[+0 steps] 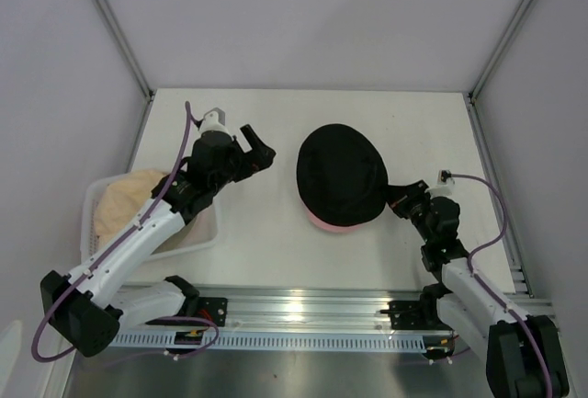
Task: Stack the hats
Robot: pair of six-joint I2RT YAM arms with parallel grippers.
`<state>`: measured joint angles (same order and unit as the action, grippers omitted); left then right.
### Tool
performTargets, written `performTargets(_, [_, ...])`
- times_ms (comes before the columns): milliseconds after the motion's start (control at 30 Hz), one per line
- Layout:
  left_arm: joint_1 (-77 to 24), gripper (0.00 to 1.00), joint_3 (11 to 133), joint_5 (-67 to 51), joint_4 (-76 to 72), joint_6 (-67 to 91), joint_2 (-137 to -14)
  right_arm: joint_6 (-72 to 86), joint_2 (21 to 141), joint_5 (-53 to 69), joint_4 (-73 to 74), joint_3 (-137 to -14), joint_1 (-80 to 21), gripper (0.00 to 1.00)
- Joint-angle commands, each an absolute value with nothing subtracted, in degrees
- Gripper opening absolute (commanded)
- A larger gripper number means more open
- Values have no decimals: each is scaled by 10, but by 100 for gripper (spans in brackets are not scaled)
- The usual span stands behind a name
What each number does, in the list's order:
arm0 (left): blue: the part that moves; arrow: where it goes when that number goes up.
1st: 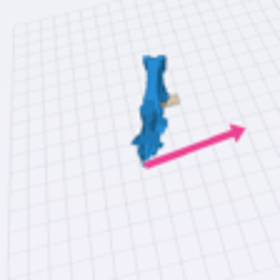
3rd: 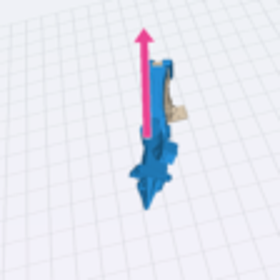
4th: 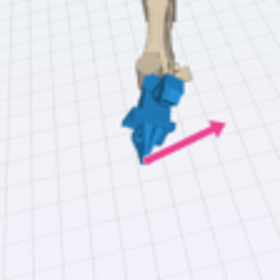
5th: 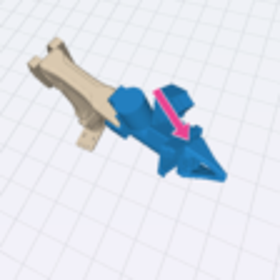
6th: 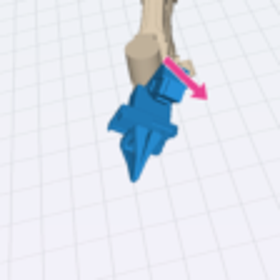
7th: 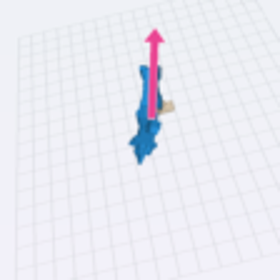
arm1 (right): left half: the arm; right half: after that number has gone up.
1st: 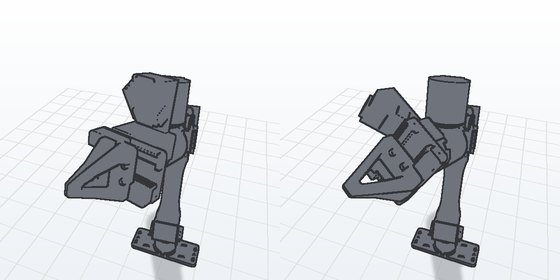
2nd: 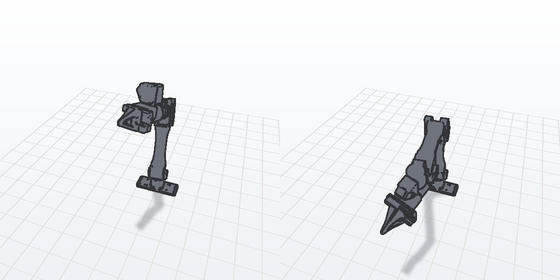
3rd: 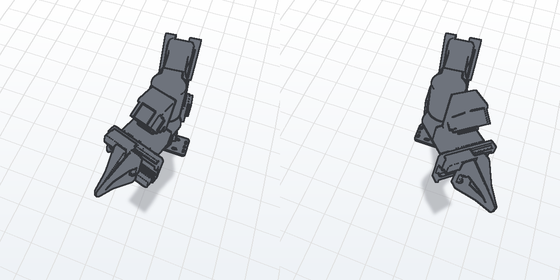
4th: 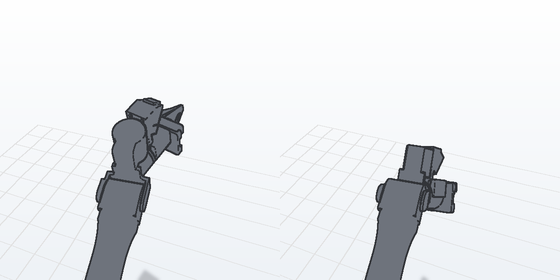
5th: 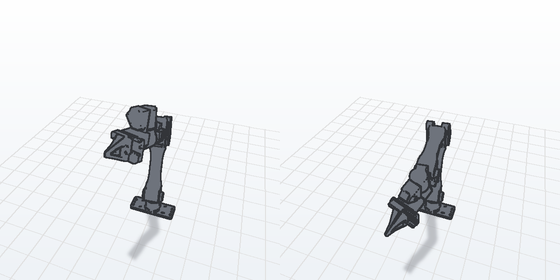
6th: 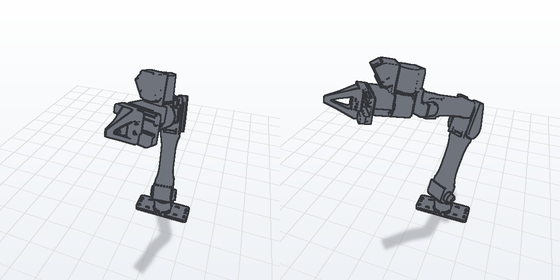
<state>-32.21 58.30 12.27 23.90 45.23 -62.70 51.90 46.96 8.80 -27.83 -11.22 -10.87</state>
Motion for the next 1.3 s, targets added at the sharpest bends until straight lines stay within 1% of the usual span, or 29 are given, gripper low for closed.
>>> performTargets(0, [-318,100,598,112,207,477,-634,510,508,45,-287,-127,-103,0])
performTargets(167, [-318,99,584,92,183,477,-655,498,571,72,-288,-141,-102,0])
performTargets(200, [-318,99,582,87,177,474,-663,493,576,79,-273,-150,-99,3])
performTargets(267, [-318,98,582,63,146,453,-673,471,570,99,-215,-189,-98,17])
performTargets(300, [-318,98,582,48,132,440,-678,449,562,101,-189,-205,-97,33])
performTargets(367, [-318,96,599,17,107,408,-704,426,522,99,-126,-248,-98,47])
performTargets(400, [-318,95,606,11,102,400,-714,407,509,87,-102,-265,-96,60])
performTargets(467, [-316,95,622,10,93,392,-742,393,483,68,-40,-297,-88,70])
performTargets(500, [-316,94,625,18,86,395,-751,389,479,68,-23,-325,-84,78])
performTargets(533, [-312,92,631,23,84,410,-762,381,481,69,3,-339,-77,80])
performTargets(633, [-292,89,619,8,49,453,-797,379,504,93,25,-374,-48,82])
performTargets(667, [-280,89,610,-9,21,462,-808,382,511,107,15,-372,-40,82])
performTargets(700, [-276,89,584,-55,-51,472,-814,386,526,112,5,-367,-38,82])
performTargets(767, [-265,87,577,-89,-97,491,-840,399,545,126,-46,-352,-38,79])
performTargets(833, [-264,86,582,-125,-131,489,-859,406,576,142,-88,-336,-38,74])
performTargets(900, [-264,86,584,-141,-147,486,-882,415,597,155,-123,-326,-40,70])
performTargets(1067, [-263,81,571,-193,-229,519,-915,427,659,172,-174,-327,-48,69])
performTargets(1267, [-263,76,591,-206,-239,533,-960,430,735,162,-196,-380,-90,70])
